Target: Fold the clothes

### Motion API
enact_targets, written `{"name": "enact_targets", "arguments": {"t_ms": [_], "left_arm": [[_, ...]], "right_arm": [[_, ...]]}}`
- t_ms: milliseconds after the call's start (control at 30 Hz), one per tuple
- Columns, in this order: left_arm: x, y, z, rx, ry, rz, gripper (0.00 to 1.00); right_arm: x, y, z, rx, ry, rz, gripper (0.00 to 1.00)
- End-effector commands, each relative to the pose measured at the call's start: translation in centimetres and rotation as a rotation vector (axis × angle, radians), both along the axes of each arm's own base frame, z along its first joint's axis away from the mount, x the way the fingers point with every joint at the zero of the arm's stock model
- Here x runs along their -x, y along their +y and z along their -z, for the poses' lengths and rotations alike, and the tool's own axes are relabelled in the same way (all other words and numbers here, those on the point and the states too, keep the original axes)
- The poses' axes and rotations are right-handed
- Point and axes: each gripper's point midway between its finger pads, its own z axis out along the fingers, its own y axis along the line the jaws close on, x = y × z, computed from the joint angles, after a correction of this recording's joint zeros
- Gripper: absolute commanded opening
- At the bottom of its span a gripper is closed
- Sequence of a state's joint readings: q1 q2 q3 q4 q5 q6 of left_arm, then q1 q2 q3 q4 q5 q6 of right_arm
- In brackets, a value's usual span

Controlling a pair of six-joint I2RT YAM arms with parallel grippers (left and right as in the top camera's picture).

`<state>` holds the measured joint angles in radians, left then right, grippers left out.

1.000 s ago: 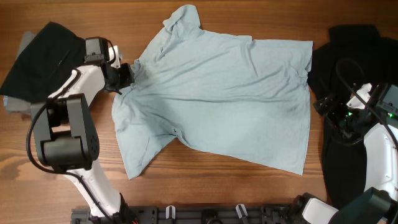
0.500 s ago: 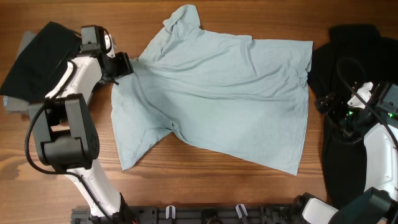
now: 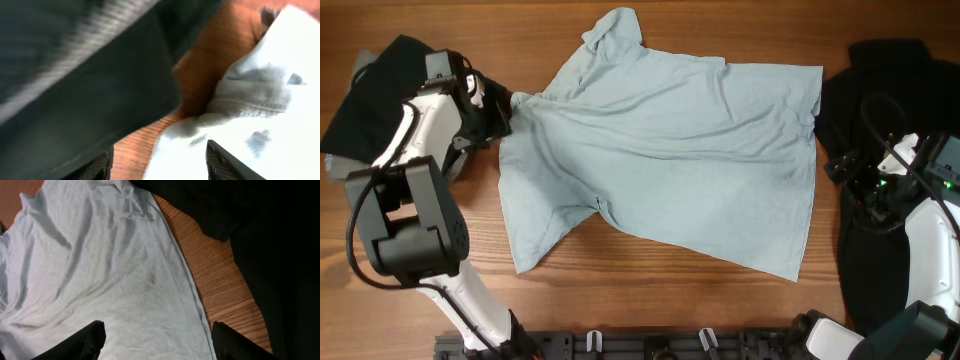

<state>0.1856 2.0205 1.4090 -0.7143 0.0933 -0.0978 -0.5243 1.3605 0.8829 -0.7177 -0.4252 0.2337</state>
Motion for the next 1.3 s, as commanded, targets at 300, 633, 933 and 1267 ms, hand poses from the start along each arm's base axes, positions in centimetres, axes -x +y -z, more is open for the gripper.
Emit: {"name": "enact_targets", "arguments": {"t_ms": [300,633,933,1267], "left_arm": [[1.7,-2.5,3.7,0.095,0.094,0.190,0.04],[4.4,3.3,0.0,0.024,0.149,-0.091,0.04],[5.4,6.0,-0.1,-0.011,0.165,-0.205,0.04],[4.9,6.2,-2.0,-0.007,0.108,-0.213,0.04]], "right_arm": [[0.3,0.2,0.6,-0.007,0.021,0.003,0.73],[0.3,-0.3,1.9,0.017,0.052,-0.020,0.71],[-0.5,2.1,7.1,-0.068,0.115,-0.222,0.65],[1.8,4.6,10.7,0.087,0.361,-0.329,0.62]]}}
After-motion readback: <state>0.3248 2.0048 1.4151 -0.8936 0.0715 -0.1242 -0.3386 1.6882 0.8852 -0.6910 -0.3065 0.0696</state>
